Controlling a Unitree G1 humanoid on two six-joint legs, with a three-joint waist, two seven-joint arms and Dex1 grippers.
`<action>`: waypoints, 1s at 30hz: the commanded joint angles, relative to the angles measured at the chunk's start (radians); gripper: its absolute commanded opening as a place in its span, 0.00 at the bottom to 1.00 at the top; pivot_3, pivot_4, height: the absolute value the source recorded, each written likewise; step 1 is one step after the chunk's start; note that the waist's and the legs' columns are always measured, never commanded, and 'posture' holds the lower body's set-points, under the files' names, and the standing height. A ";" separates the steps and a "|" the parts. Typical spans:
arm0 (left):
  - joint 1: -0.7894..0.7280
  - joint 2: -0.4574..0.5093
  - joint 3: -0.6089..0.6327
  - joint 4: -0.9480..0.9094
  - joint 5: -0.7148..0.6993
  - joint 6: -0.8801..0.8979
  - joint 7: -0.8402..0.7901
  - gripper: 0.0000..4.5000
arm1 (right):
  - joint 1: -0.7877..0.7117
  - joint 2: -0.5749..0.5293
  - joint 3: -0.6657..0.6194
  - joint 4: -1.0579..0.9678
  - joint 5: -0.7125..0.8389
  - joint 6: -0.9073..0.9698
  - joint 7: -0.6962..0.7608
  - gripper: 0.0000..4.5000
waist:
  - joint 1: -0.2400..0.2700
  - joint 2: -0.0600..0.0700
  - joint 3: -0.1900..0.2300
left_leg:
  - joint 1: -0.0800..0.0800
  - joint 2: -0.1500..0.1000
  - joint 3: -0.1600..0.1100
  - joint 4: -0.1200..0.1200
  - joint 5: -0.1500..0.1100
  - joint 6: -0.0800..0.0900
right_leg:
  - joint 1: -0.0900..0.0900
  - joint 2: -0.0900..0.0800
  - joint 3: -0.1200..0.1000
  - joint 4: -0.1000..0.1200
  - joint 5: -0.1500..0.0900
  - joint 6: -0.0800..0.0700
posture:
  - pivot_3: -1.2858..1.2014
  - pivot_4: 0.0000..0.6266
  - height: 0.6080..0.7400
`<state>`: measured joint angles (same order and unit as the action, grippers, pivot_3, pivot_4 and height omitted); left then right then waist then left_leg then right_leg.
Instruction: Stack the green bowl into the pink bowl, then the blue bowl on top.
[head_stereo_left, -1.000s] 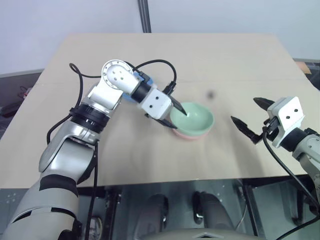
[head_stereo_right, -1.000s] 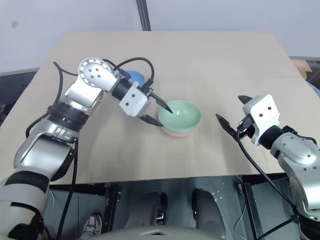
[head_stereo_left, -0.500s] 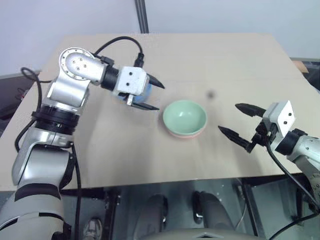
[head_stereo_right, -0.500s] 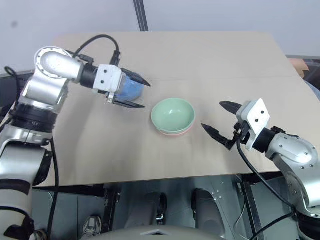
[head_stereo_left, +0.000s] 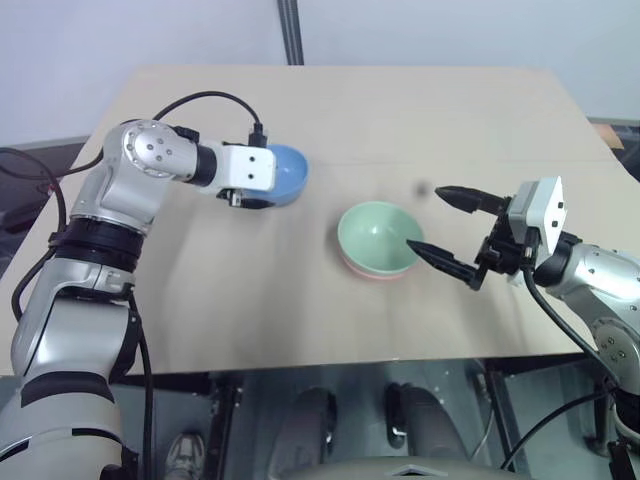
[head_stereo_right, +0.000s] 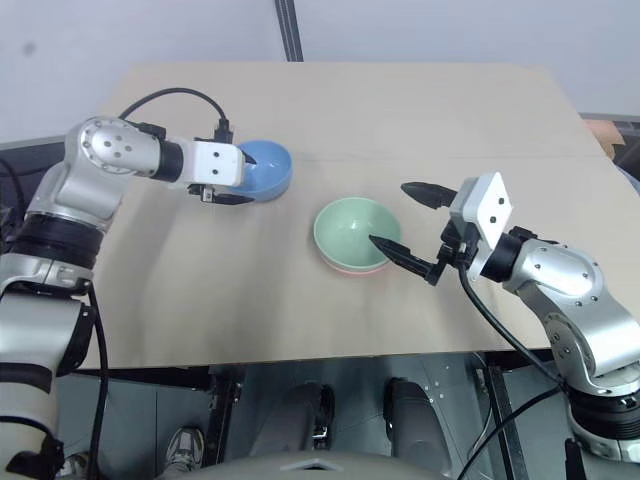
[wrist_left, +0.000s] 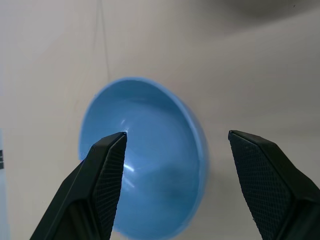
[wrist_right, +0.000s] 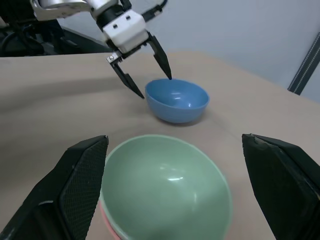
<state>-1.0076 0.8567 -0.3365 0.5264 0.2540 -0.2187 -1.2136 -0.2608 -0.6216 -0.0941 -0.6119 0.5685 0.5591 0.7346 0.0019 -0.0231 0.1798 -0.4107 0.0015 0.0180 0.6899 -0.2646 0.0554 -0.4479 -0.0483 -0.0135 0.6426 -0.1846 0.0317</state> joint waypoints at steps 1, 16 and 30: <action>-0.008 -0.007 -0.014 0.018 0.055 0.003 0.028 0.77 | -0.016 -0.001 -0.005 -0.012 -0.006 -0.033 -0.009 1.00 | 0.000 0.000 0.000 | 0.000 0.000 0.000 0.000 0.000 0.000 | 0.000 0.000 0.000 0.000 0.000 0.000 | 0.52 0.24 1.00; -0.005 -0.056 0.021 -0.040 -0.008 0.035 -0.055 0.01 | 0.012 -0.012 -0.017 -0.009 -0.034 -0.050 -0.034 1.00 | 0.000 0.000 0.000 | 0.000 0.000 -0.001 0.000 0.000 0.000 | 0.000 0.000 0.000 0.000 0.000 0.000 | 0.52 0.24 1.00; 0.050 -0.094 0.074 -0.491 -0.507 0.157 -0.392 0.01 | 0.046 -0.017 -0.058 -0.017 -0.064 -0.066 -0.079 1.00 | 0.002 0.000 0.000 | 0.002 0.000 0.001 0.001 0.000 0.000 | 0.000 0.001 0.002 0.002 0.000 0.000 | 0.52 0.24 1.00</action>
<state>-0.9490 0.7487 -0.2598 0.0778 -0.2233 -0.0652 -1.5809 -0.2168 -0.6261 -0.1177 -0.5966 0.5089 0.5156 0.6669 0.0038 -0.0231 0.1796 -0.4083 0.0017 0.0194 0.6906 -0.2646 0.0553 -0.4474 -0.0477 -0.0115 0.6451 -0.1845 0.0316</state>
